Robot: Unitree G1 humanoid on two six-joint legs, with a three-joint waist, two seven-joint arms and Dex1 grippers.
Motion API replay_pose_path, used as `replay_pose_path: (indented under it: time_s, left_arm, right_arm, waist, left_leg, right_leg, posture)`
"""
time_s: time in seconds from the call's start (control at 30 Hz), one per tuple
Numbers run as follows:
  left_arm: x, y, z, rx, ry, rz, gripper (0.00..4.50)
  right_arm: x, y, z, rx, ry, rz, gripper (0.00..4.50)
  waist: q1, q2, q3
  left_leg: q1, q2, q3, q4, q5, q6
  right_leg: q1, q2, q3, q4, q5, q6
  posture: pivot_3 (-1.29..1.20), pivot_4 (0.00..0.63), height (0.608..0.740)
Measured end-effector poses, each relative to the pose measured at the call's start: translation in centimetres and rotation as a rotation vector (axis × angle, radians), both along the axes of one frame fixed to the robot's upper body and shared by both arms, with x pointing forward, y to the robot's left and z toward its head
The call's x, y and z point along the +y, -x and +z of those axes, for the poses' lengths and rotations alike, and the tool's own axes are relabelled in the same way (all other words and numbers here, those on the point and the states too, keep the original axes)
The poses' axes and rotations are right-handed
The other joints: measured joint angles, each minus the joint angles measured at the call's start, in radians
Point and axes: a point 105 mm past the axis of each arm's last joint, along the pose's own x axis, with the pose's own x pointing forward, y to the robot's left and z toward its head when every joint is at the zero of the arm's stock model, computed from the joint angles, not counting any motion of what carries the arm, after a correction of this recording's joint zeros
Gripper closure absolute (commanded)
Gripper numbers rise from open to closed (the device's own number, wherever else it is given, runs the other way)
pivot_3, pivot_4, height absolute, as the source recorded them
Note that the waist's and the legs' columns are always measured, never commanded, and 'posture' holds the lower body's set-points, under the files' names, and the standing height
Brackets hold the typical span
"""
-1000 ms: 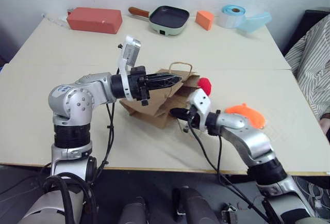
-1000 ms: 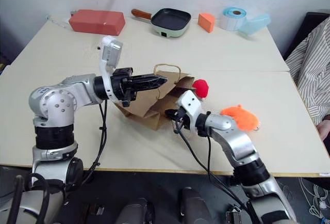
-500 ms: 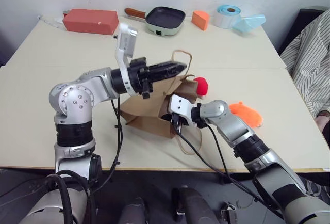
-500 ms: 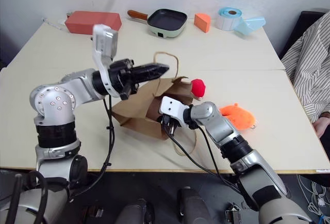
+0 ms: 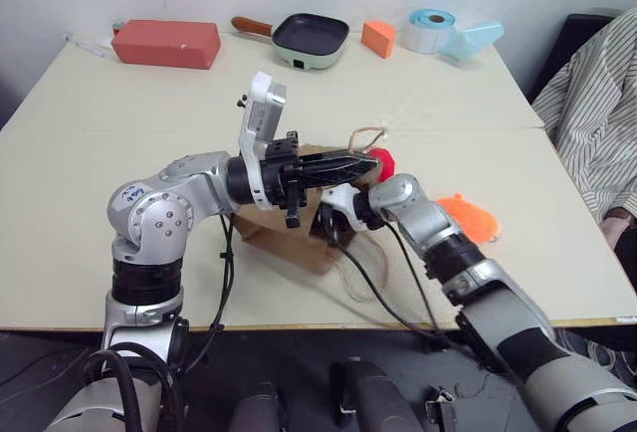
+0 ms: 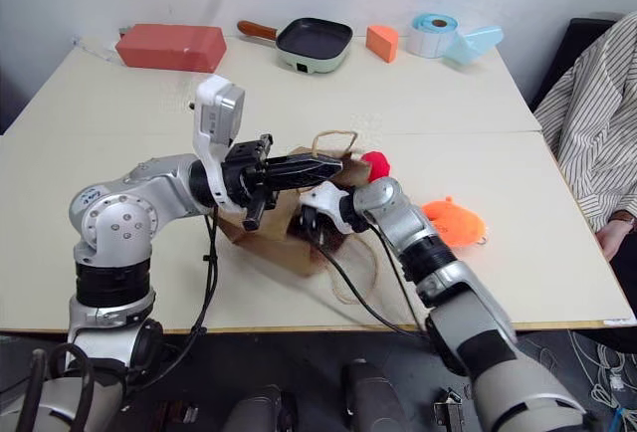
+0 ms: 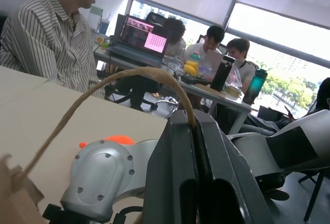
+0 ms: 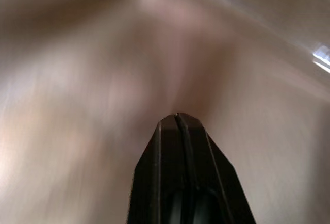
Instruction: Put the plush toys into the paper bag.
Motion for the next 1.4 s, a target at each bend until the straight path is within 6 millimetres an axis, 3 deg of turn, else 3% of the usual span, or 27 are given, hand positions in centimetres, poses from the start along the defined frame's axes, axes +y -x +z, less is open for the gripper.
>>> replay_pose_path:
  time_s: [0.07, 0.2, 0.37, 0.47, 0.57, 0.8, 0.93, 1.03, 1.13, 1.27, 1.4]
  left_arm:
    - [0.1, 0.0, 0.0, -0.011, -0.005, 0.003, 4.5]
    - [0.3, -0.1, 0.3, -0.022, 0.003, 0.019, 4.5]
    - [1.2, -1.1, 1.3, -0.01, 0.055, 0.079, 4.5]
    - [2.3, -2.4, 3.3, 0.001, 0.122, 0.132, 4.5]
    - [3.3, -3.3, 4.9, 0.004, 0.178, 0.171, 4.5]
    - [2.5, -3.2, 3.7, 0.005, 0.128, 0.152, 4.5]
    - [2.5, -3.6, 1.6, 0.015, 0.058, 0.174, 4.5]
    - [2.6, -3.7, 1.4, -0.006, 0.037, 0.178, 4.5]
    - [2.4, -3.6, 1.2, -0.012, 0.026, 0.155, 4.5]
    - [2.3, -3.5, 1.1, -0.017, 0.015, 0.142, 4.5]
    - [2.1, -3.3, 0.9, -0.015, 0.002, 0.114, 4.5]
  right_arm:
    - [0.2, 0.3, 0.2, 0.128, -0.064, -0.01, 4.48]
    - [0.2, 0.5, -0.7, 0.224, -0.062, -0.054, 4.48]
    - [0.9, 0.2, -1.5, 0.102, 0.001, -0.095, 4.48]
    - [1.2, 0.1, -1.5, -0.06, 0.073, -0.075, 4.48]
    - [1.2, 0.2, -1.7, -0.096, 0.079, -0.086, 4.48]
    - [0.1, 0.3, -1.4, -0.045, -0.004, -0.179, 4.48]
    - [-2.1, 0.6, -0.4, -0.067, -0.016, -0.241, 4.48]
    - [-3.6, 1.7, 1.5, -0.094, -0.055, -0.256, 4.48]
    - [-4.9, 3.8, 3.5, -0.123, -0.103, -0.236, 4.48]
    - [-7.3, 6.9, 4.6, -0.115, -0.162, -0.245, 4.48]
    - [-11.2, 8.7, 5.0, -0.123, -0.167, -0.369, 4.48]
  waist:
    - [0.001, 0.0, 0.0]
    - [0.004, 0.0, 0.0]
    - [-0.001, 0.0, 0.0]
    - [0.001, 0.0, -0.001]
    - [0.002, 0.0, -0.001]
    - [0.017, 0.0, -0.001]
    - [0.028, 0.0, 0.0]
    - [0.029, 0.0, 0.0]
    - [0.03, 0.0, 0.0]
    - [0.035, 0.0, 0.0]
    - [0.045, 0.0, 0.0]
  left_leg:
    - [0.0, 0.0, -0.001, 0.0, 0.0, 0.0]
    - [-0.001, 0.0, -0.002, 0.0, 0.0, 0.0]
    - [0.001, 0.0, -0.001, 0.0, 0.0, -0.001]
    - [0.005, -0.001, -0.001, 0.0, 0.001, -0.001]
    - [0.014, -0.001, 0.0, -0.002, 0.001, -0.002]
    - [0.014, -0.001, -0.001, -0.004, 0.0, -0.002]
    - [0.007, -0.001, -0.001, -0.005, 0.0, -0.002]
    - [-0.002, -0.001, -0.002, -0.002, 0.0, -0.002]
    - [-0.003, -0.001, -0.002, -0.004, 0.0, -0.002]
    - [-0.003, -0.001, -0.003, -0.004, 0.0, -0.001]
    - [-0.003, -0.001, -0.003, -0.004, 0.0, -0.001]
  right_leg:
    - [0.0, 0.0, 0.0, 0.0, 0.0, 0.0]
    - [0.0, 0.0, 0.0, -0.001, 0.0, 0.0]
    - [0.001, 0.0, 0.0, -0.001, 0.0, 0.0]
    - [0.004, -0.001, 0.001, -0.002, 0.0, 0.0]
    - [0.012, -0.001, 0.001, -0.002, 0.0, 0.0]
    - [0.014, 0.0, 0.0, -0.003, 0.0, 0.0]
    - [0.007, 0.0, 0.001, -0.003, 0.0, 0.0]
    - [-0.002, 0.0, 0.0, -0.002, 0.0, 0.0]
    - [-0.002, 0.0, 0.0, -0.004, 0.0, 0.0]
    - [-0.002, 0.0, -0.001, -0.005, 0.0, 0.0]
    - [-0.001, 0.0, 0.0, -0.01, 0.0, 0.0]
  posture:
    - [0.0, 0.15, 0.74]
    - [0.0, 0.15, 0.74]
    - [0.0, 0.15, 0.74]
    - [0.0, 0.15, 0.74]
    - [0.0, 0.15, 0.74]
    - [0.0, 0.15, 0.74]
    - [0.0, 0.15, 0.74]
    - [0.0, 0.15, 0.74]
    - [0.0, 0.15, 0.74]
    - [0.0, 0.15, 0.74]
    - [0.0, 0.15, 0.74]
